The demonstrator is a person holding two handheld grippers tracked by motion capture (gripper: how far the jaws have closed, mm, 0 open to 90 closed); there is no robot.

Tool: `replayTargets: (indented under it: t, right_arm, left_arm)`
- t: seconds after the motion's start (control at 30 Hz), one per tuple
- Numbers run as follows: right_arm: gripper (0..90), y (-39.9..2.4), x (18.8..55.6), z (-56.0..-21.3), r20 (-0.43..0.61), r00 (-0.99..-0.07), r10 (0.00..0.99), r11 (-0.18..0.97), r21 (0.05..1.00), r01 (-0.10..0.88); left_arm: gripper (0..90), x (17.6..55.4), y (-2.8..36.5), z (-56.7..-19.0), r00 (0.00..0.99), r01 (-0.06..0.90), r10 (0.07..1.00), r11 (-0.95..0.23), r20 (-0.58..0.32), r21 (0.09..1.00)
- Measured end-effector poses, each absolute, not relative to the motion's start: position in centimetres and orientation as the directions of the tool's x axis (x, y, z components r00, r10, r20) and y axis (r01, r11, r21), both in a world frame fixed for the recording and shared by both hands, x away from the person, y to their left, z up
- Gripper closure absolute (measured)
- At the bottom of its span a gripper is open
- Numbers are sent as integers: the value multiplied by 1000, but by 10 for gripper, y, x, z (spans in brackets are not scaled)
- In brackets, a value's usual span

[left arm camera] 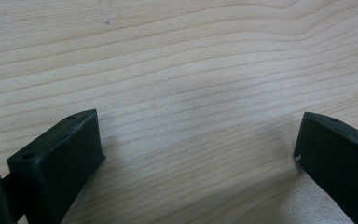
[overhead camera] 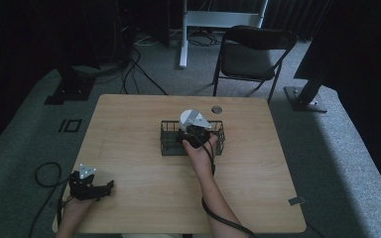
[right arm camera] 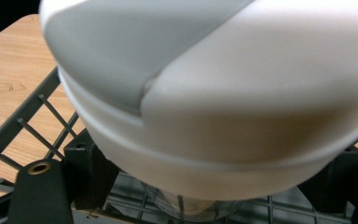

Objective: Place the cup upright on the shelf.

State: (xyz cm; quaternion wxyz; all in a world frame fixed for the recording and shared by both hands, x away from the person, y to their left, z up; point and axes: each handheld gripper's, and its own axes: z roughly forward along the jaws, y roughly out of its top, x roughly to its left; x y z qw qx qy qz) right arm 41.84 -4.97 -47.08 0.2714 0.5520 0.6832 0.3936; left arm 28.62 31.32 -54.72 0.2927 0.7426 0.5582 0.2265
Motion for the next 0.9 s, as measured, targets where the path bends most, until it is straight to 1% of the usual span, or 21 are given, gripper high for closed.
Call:
replayTargets:
  t: [0.3, 0.77, 0.9]
  right_arm:
    - [186, -47, 421, -477, 43, -250, 967, 107, 824, 556]
    - [184, -50, 422, -478, 62, -256, 965, 94, 828, 552]
    - [182, -54, 422, -479, 66, -287, 956, 105, 835, 540]
  left_arm:
    - [12, 286, 313, -547, 274, 696, 962, -205, 9, 688]
    - [12, 286, 313, -547, 274, 696, 962, -205, 9, 688]
    - [12, 286, 313, -547, 274, 696, 962, -205, 9, 688]
